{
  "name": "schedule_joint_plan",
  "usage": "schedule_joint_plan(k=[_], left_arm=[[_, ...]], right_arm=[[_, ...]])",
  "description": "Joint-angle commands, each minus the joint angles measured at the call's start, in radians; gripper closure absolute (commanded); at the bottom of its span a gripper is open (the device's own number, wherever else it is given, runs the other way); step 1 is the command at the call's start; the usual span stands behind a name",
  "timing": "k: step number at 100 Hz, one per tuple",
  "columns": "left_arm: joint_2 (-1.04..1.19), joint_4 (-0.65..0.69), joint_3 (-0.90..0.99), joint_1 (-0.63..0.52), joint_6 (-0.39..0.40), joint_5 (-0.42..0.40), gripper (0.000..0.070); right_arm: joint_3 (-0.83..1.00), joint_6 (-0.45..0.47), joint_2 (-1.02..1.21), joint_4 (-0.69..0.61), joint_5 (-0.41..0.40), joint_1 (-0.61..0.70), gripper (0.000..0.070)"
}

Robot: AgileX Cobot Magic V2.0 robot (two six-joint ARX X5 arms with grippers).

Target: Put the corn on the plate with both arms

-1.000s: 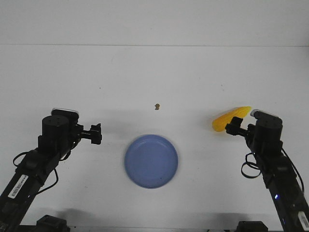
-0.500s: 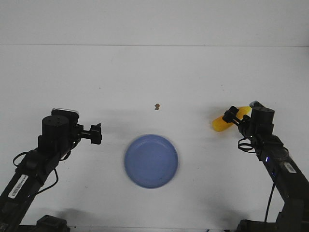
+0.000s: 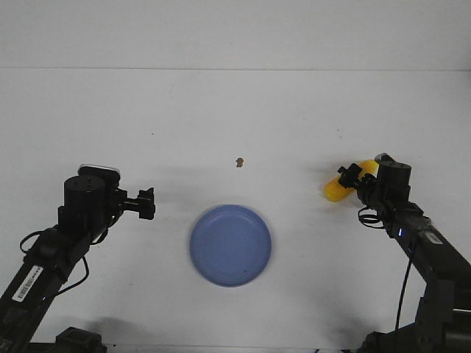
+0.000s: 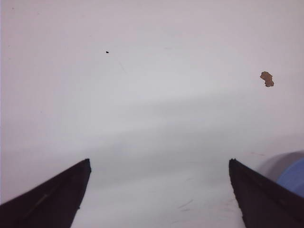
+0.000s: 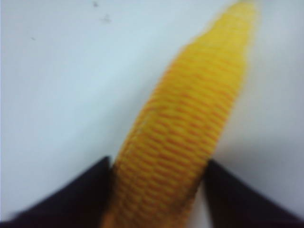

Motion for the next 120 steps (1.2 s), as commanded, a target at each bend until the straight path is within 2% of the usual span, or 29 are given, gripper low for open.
schedule_joint_plan(k=[1,10,25,35,42,57,67,84,97,101,115,120], left_arm=[[0.008,0.005,0.012,-0.003,0.004,-0.003,0.0108],[0.008,0.004,0.012,-0.003,0.004,-0.003,0.0108],[0.008,0.003,0.012,-0.003,0.0,-0.003,0.0108],[0.008,0.003,0.012,-0.003,0.0,-0.003,0.0108],[0.008,0.003,0.012,-0.003,0.0,-0.003,0.0108],[0.008,0.003,0.012,-0.003,0.0,-0.003,0.0108],[0.008,0.004,0.012,-0.003,0.0,-0.003,0.0108],[0.008,0.004,0.012,-0.003,0.0,-0.003,0.0108],[0.008,0.004,0.012,-0.003,0.0,-0.003,0.0108],[0.008,0.004,0.012,-0.003,0.0,-0.003,0.0108],[0.008,0.003,0.012,-0.003,0.0,-0.003,0.0108],[0.008,0.003,0.012,-0.003,0.0,-0.003,0.0108]], right_arm=[[0.021,0.004,0.019,0.023,-0.009,0.001,0.0541],[0.021,0.004,0.015,0.04,-0.069,0.0,0.054],[0.021,-0.007,-0.047,0.037,-0.213,0.011,0.054],[0.021,-0.033,-0.124,0.021,-0.315,0.068,0.054],[0.021,-0.058,-0.184,-0.034,-0.347,0.131,0.054],[0.021,-0.138,-0.261,-0.204,-0.33,0.32,0.054],[0.021,-0.17,-0.264,-0.277,-0.266,0.463,0.0539],[0.021,-0.181,-0.235,-0.288,-0.113,0.669,0.0538],[0.021,-0.162,-0.193,-0.269,-0.097,0.752,0.0527],[0.021,-0.158,-0.177,-0.26,-0.097,0.769,0.0498],[0.021,-0.152,-0.144,-0.253,-0.056,0.792,0.0289],[0.021,-0.153,-0.143,-0.252,-0.047,0.795,0.0247]])
